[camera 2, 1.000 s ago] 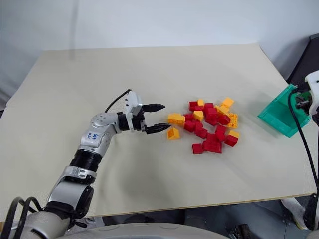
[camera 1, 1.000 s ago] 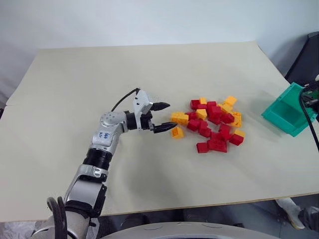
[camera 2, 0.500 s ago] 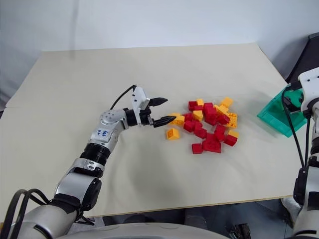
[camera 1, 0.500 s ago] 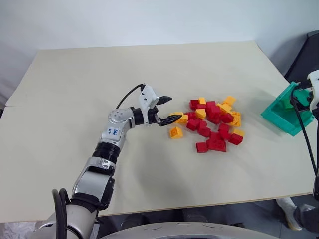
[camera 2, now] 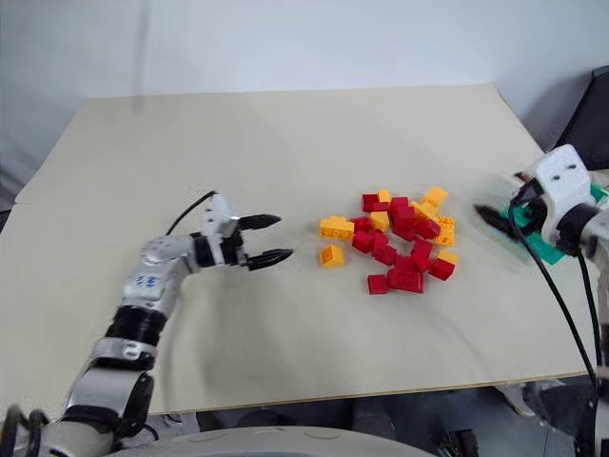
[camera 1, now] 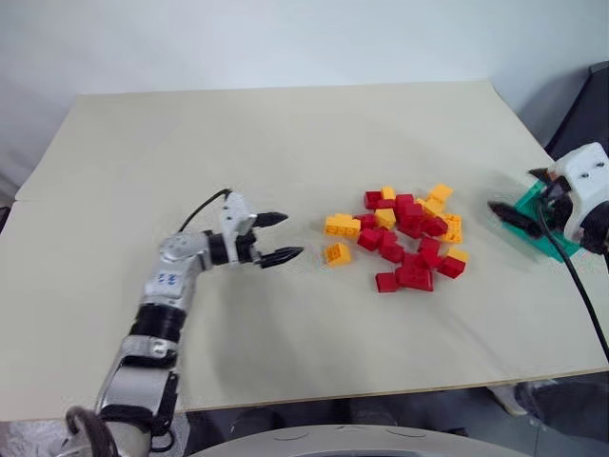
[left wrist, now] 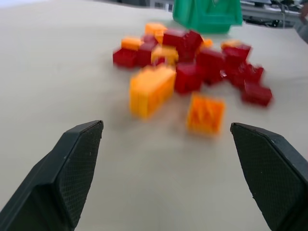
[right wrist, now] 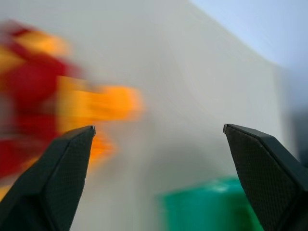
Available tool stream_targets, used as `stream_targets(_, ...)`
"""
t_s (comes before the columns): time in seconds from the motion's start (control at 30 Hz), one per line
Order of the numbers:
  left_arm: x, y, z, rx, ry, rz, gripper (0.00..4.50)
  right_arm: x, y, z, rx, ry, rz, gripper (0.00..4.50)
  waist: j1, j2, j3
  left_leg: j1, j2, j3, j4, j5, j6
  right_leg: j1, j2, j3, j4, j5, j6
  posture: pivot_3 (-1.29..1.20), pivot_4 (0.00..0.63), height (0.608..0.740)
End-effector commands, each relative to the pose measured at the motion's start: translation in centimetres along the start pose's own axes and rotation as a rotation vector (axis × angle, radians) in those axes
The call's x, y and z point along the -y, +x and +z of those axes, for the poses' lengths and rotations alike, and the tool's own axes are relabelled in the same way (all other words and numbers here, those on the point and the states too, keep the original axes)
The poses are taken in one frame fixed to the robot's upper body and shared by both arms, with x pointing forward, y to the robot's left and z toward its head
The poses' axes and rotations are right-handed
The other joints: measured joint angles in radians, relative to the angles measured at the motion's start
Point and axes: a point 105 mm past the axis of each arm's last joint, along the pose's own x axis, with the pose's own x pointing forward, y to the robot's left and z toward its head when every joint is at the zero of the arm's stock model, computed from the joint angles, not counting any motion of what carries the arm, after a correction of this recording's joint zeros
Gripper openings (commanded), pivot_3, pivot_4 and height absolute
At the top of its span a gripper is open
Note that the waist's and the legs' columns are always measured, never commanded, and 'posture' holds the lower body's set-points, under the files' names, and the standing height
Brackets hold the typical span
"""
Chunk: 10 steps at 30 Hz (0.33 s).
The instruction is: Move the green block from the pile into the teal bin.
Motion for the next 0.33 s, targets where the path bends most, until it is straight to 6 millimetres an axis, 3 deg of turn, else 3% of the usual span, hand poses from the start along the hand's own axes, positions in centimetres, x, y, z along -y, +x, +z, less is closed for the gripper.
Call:
stream_targets(0.03, -0.2, -2.9, 1.0, 0.017, 0.04, 0.023, 4.5, -2.3, -1.9, 0.4, 0.039, 0.019, 0.181, 4.48, -0.001, 0.0, 0.0, 0.0, 0.0, 0.0, 0.0, 0.0, 0.0, 0.0, 0.0, 0.0, 0.0, 0.0, 0.0, 0.0, 0.15, 0.74)
stream_targets(0.23, -0.3, -7.4, 0.0, -0.052, 0.01, 0.086, 4.5, -4.1, -2.9, -0.8, 0.009, -0.006, 0.332, 4.48, -0.005, 0.0, 0.0, 0.003, -0.001, -0.004, 0.002, -0.001, 0.003, 0.002, -0.004, 0.001, 0.0, 0.004, -0.001, 0.0, 0.15, 0.74)
stream_targets(0.33, -0.2, -8.2, 0.3, -0.057, 0.018, 0.107, 4.5, -3.5, -2.4, -0.9, 0.026, 0.004, 0.283, 4.48, -0.008, 0.0, 0.0, 0.005, 0.0, -0.005, 0.001, -0.001, 0.003, 0.004, -0.003, 0.001, 0.0, 0.003, -0.002, 0.0, 0.15, 0.74)
